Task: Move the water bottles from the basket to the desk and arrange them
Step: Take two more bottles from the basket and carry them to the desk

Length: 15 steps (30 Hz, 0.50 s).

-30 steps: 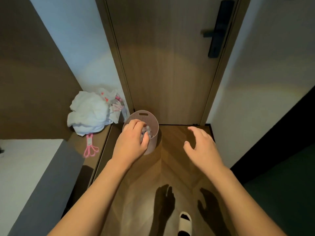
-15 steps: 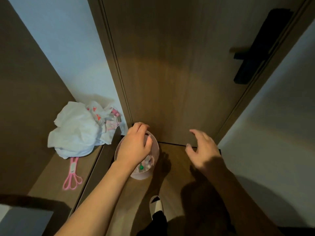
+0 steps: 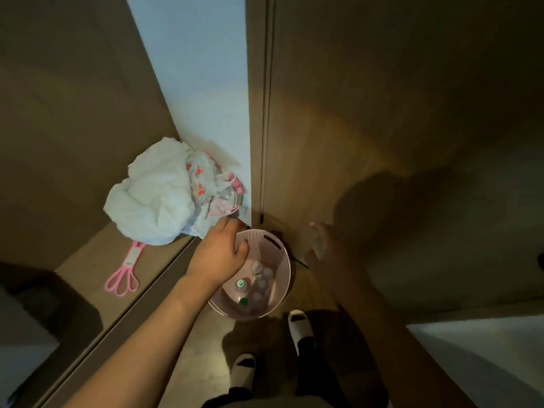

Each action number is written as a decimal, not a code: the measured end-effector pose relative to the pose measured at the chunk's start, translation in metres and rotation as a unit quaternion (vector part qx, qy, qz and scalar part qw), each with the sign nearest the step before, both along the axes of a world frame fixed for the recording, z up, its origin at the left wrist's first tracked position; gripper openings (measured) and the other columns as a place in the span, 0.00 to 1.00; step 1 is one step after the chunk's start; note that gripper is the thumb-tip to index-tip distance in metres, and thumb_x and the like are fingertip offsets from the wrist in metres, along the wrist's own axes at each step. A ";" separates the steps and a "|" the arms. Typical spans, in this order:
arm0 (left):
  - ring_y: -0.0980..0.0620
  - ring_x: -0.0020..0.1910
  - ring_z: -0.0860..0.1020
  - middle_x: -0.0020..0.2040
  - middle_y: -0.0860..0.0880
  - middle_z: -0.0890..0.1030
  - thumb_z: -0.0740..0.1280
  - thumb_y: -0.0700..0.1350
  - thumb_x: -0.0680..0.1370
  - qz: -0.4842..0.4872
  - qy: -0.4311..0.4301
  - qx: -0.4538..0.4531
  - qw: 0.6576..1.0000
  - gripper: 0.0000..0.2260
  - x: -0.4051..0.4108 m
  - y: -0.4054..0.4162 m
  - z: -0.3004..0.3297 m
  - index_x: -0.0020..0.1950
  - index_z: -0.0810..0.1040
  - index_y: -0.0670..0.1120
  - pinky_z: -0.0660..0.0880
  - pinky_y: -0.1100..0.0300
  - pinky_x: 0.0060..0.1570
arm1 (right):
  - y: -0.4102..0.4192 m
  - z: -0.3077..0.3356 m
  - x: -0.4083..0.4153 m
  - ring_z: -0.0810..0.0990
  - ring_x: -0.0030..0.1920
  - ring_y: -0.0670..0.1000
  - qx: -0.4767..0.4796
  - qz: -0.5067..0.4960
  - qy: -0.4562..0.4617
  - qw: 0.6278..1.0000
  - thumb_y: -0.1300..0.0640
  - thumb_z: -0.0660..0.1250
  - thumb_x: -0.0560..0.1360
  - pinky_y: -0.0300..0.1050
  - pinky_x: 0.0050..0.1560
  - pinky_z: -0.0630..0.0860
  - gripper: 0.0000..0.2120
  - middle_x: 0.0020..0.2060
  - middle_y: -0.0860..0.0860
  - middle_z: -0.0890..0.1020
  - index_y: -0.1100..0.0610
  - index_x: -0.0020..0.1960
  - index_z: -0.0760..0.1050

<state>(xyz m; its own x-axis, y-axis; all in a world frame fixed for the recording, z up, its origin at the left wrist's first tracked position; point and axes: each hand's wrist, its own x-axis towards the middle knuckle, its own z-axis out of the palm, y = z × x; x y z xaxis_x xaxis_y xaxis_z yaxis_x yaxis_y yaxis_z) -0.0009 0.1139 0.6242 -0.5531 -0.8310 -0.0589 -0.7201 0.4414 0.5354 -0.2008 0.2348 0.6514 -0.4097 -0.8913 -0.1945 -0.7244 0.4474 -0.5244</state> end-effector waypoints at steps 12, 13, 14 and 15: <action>0.41 0.54 0.78 0.57 0.42 0.78 0.68 0.44 0.76 0.205 -0.079 0.054 0.974 0.16 -0.001 -0.038 -0.062 0.62 0.76 0.43 0.75 0.52 0.53 | -0.144 -0.124 -0.061 0.72 0.67 0.53 0.140 0.231 -0.016 0.963 0.51 0.65 0.79 0.47 0.61 0.72 0.23 0.69 0.51 0.71 0.52 0.72 0.66; 0.41 0.54 0.78 0.57 0.43 0.77 0.67 0.46 0.76 0.198 -0.087 0.070 0.974 0.16 -0.001 -0.041 -0.077 0.62 0.76 0.44 0.75 0.53 0.53 | -0.148 -0.141 -0.062 0.72 0.67 0.53 0.170 0.234 -0.015 0.957 0.51 0.65 0.78 0.47 0.61 0.72 0.23 0.69 0.51 0.71 0.52 0.72 0.66; 0.42 0.54 0.78 0.57 0.44 0.77 0.66 0.47 0.76 0.189 -0.096 0.086 0.973 0.16 -0.003 -0.047 -0.095 0.63 0.75 0.45 0.75 0.54 0.53 | -0.152 -0.161 -0.064 0.72 0.67 0.53 0.191 0.239 -0.013 0.952 0.52 0.65 0.78 0.47 0.61 0.72 0.23 0.69 0.51 0.72 0.52 0.72 0.66; 0.43 0.53 0.78 0.57 0.44 0.76 0.65 0.49 0.77 0.183 -0.104 0.105 0.972 0.17 -0.004 -0.055 -0.117 0.64 0.75 0.45 0.75 0.54 0.52 | -0.156 -0.184 -0.065 0.73 0.67 0.52 0.213 0.240 -0.011 0.947 0.52 0.66 0.78 0.46 0.61 0.73 0.24 0.69 0.51 0.72 0.52 0.72 0.66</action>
<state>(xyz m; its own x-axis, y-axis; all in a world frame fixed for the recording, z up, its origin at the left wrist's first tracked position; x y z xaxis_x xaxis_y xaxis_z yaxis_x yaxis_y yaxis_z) -0.0054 0.0589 0.5074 -0.1807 -0.9273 -0.3279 -0.9109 0.0321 0.4113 -0.2655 0.0787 0.4677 0.0305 -0.8128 -0.5817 -0.8884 0.2446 -0.3884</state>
